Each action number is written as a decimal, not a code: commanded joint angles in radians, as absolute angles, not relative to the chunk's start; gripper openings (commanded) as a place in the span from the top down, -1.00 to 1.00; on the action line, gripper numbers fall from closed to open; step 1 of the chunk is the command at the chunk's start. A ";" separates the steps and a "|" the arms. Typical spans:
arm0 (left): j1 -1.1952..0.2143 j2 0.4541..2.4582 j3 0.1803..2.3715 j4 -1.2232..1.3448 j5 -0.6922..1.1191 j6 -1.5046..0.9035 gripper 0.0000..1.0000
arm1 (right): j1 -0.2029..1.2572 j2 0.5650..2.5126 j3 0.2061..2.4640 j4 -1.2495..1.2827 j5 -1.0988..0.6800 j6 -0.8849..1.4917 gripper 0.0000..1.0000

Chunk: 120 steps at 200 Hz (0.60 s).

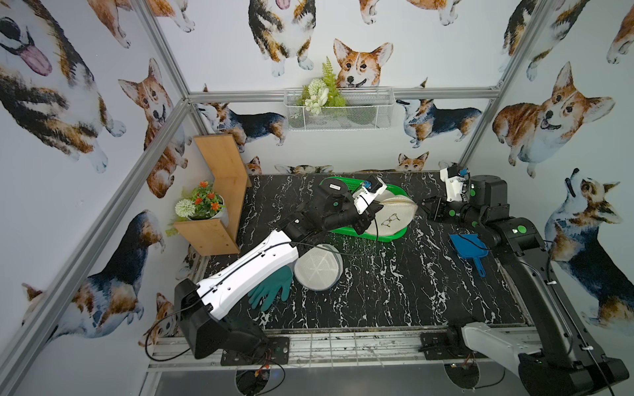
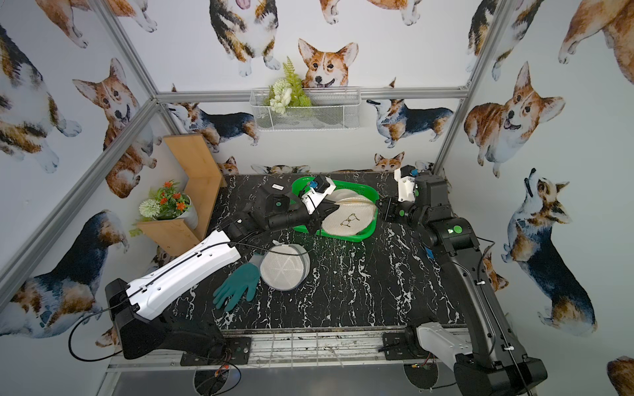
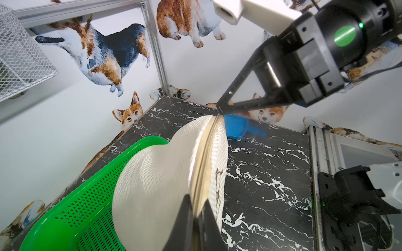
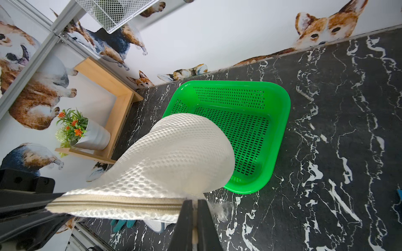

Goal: Turn the laundry bag inside out
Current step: Zip the zipper on the laundry bag.

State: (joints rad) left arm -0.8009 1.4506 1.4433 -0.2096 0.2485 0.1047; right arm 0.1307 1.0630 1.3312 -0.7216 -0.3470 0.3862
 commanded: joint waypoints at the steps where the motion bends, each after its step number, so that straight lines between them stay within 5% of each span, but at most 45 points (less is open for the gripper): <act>1: -0.798 1.477 1.482 -0.241 0.276 0.095 0.05 | 0.129 1.070 1.349 -0.668 -0.385 0.386 1.00; 13: -0.799 1.491 1.498 -0.271 0.286 0.112 -0.17 | 0.140 1.075 1.361 -0.668 -0.411 0.370 1.00; 37: -0.805 1.516 1.537 -0.323 0.305 0.152 -0.30 | 0.201 1.093 1.390 -0.686 -0.399 0.330 1.00; 120: -0.807 1.577 1.604 -0.360 0.394 0.148 -0.13 | 0.339 1.146 1.446 -0.697 -0.399 0.283 1.00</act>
State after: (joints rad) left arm -0.8066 1.5677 1.5902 -0.3397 0.3656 0.1402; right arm 0.3195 1.1313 1.4326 -0.7132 -0.3824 0.3073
